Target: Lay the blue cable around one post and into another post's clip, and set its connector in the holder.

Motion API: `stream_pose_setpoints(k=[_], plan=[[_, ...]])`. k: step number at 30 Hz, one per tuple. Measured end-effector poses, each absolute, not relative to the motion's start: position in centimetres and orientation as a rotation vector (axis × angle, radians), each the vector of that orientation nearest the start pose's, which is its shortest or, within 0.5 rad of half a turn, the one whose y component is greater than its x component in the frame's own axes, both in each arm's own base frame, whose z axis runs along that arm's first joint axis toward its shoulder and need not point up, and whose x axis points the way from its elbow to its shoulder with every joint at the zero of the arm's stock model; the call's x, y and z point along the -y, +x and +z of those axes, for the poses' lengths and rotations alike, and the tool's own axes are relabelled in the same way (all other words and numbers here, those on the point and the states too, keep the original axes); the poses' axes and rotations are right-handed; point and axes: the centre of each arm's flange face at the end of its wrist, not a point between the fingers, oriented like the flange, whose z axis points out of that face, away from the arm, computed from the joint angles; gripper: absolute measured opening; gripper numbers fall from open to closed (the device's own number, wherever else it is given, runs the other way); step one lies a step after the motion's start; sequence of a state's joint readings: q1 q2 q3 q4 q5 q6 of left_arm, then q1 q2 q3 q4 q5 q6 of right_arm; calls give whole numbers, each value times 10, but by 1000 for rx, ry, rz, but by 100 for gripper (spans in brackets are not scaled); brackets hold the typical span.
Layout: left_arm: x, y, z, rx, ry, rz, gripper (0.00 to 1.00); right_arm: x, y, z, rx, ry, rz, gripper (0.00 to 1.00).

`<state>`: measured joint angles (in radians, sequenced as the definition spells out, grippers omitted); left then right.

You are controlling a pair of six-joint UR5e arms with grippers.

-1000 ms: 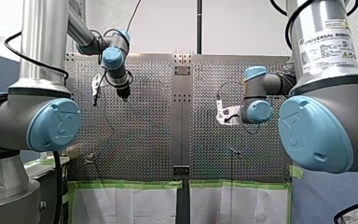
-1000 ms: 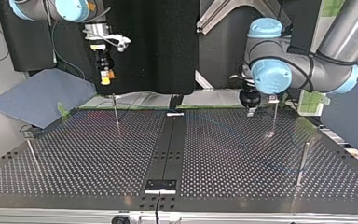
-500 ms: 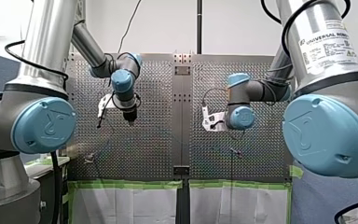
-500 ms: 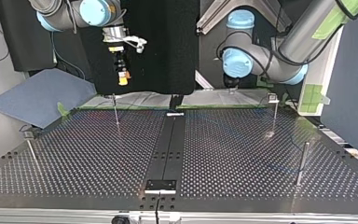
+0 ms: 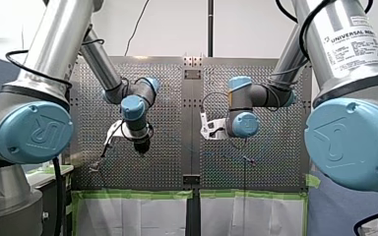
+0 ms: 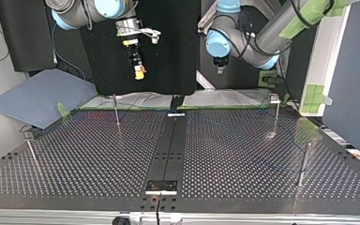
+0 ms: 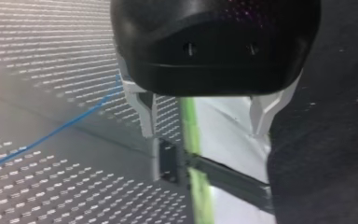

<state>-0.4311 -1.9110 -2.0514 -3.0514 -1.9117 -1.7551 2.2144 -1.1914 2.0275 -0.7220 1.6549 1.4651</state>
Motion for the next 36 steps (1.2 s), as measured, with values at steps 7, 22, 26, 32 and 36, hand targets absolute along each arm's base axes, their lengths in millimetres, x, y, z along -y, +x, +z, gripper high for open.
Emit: stream_pose_setpoints(k=[7, 22, 26, 32, 36], plan=[[274, 305, 107, -2292, 186, 36, 99, 333, 402, 156, 871, 1716, 1456, 98], [305, 258, 87, -2250, 346, -102, 99, 334, 402, 156, 874, 1713, 1458, 98], [309, 260, 87, -2218, 343, -119, 99, 334, 402, 156, 873, 1712, 1458, 98], [308, 272, 89, -2165, 323, -110, 99, 334, 402, 156, 873, 1712, 1457, 98], [303, 282, 90, -2128, 302, -72, 99, 334, 402, 156, 874, 1714, 1456, 98]])
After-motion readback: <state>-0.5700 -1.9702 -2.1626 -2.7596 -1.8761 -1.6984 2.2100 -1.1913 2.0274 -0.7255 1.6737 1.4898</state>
